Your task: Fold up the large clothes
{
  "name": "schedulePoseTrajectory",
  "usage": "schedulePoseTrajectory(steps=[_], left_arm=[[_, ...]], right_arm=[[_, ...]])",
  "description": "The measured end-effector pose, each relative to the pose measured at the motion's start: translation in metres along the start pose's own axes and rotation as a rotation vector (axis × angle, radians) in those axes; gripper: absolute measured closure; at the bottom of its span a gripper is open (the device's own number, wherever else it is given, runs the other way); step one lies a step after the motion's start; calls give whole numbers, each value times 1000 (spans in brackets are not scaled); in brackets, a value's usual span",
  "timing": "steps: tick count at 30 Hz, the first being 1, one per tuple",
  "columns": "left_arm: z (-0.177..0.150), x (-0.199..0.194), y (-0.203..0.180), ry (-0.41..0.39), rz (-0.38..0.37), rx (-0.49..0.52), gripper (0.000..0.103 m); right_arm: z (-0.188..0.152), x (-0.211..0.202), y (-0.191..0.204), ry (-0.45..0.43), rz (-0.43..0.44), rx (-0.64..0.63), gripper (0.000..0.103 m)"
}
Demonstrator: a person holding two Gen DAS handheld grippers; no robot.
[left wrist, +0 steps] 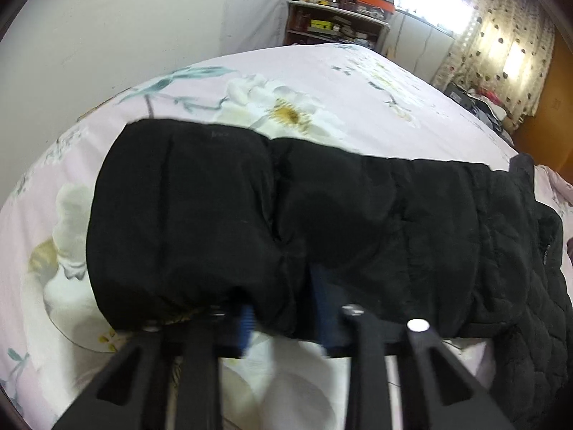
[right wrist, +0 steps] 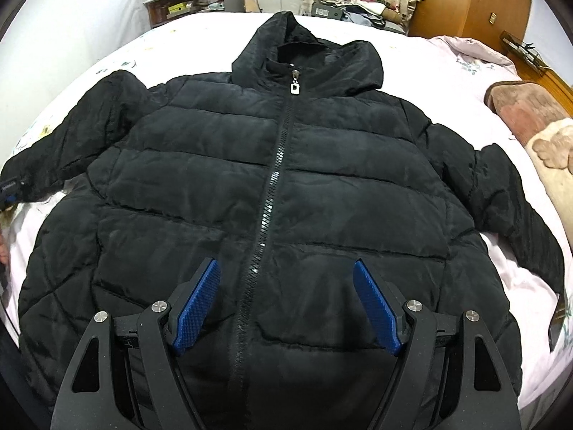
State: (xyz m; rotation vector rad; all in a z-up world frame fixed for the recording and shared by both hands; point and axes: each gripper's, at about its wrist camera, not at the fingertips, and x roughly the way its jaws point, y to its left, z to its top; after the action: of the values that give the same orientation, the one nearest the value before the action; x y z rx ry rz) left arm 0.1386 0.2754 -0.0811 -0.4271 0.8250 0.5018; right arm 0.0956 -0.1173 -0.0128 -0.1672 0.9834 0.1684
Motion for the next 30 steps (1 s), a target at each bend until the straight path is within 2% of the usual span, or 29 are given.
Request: schedulePoseTrajectory(steps=[6, 10, 15, 18, 24, 30], left_arm=[[23, -43, -11, -44, -66, 40, 89], [44, -90, -33, -90, -178, 61, 90], [67, -145, -82, -138, -275, 168, 91], [76, -169, -121, -150, -360, 230, 91], [62, -187, -202, -126, -500, 328, 91], [30, -170, -281, -43, -615, 411, 92]], right_arm=[[-6, -8, -6, 1, -18, -5, 33], [-11, -23, -14, -14, -18, 5, 33], [-18, -43, -26, -33, -3, 33, 33], [-24, -52, -36, -35, 23, 53, 33], [-29, -60, -62, -37, 39, 113, 33], [-34, -59, -95, -48, 19, 175, 33]])
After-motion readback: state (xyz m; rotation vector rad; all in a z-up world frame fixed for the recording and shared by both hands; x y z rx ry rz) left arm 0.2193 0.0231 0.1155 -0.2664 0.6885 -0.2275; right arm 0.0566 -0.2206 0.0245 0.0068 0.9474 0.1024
